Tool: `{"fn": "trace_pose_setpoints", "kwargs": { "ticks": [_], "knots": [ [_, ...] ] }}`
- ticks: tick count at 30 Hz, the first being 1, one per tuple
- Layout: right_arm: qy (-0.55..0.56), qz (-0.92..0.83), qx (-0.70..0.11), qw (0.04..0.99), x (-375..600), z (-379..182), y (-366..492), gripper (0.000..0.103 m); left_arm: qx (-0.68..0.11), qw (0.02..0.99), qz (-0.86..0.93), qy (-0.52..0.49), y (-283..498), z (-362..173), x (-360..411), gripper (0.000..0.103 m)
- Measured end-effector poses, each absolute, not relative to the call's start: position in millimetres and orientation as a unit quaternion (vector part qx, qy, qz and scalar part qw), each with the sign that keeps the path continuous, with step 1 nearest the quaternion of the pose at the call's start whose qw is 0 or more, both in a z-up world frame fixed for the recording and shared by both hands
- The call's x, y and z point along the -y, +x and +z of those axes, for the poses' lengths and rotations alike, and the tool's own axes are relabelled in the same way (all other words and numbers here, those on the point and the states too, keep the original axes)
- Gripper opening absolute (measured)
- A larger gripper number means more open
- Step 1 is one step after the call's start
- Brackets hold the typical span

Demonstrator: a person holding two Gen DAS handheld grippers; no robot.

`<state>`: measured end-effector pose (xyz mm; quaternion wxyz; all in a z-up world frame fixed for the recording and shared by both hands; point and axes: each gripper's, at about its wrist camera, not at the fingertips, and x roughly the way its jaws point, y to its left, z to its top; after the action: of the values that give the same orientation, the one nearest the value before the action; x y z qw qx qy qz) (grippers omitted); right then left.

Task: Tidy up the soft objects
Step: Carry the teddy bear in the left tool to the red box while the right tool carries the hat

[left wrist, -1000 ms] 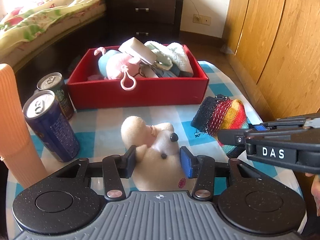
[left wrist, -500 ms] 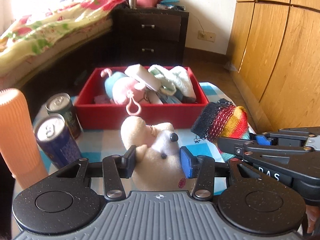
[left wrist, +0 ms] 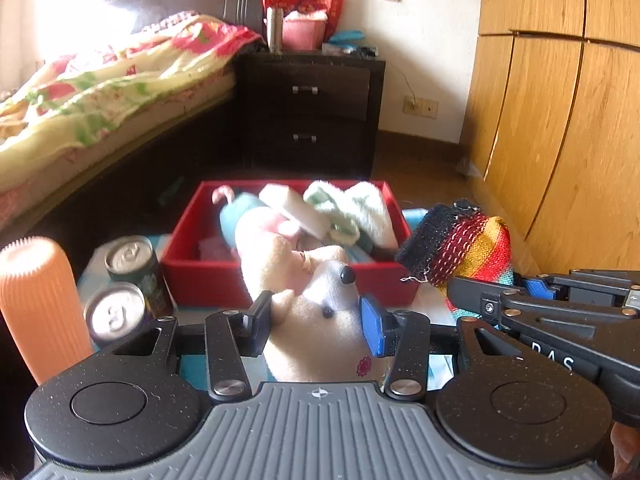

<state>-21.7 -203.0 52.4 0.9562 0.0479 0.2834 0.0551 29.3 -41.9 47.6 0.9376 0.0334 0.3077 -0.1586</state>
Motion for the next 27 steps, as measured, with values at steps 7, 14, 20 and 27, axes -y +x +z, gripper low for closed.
{"fn": "trace_pose_setpoints", "kwargs": {
  "ticks": [7,14,20,27],
  "knots": [
    [0.052,0.047,-0.257,0.964,209,65,-14,0.0,-0.294,0.945,-0.144,0.024,40,55,38,0.047],
    [0.047,0.043,-0.248,0.967,211,66,-3,0.0,-0.283,0.949,-0.138,0.023,52,61,40,0.047],
    [0.035,0.039,-0.242,0.969,211,66,16,0.0,-0.276,0.951,-0.135,0.024,66,61,46,0.047],
    [0.039,0.033,-0.251,0.967,218,61,37,0.0,-0.269,0.954,-0.127,0.02,85,58,51,0.047]
  ]
}}
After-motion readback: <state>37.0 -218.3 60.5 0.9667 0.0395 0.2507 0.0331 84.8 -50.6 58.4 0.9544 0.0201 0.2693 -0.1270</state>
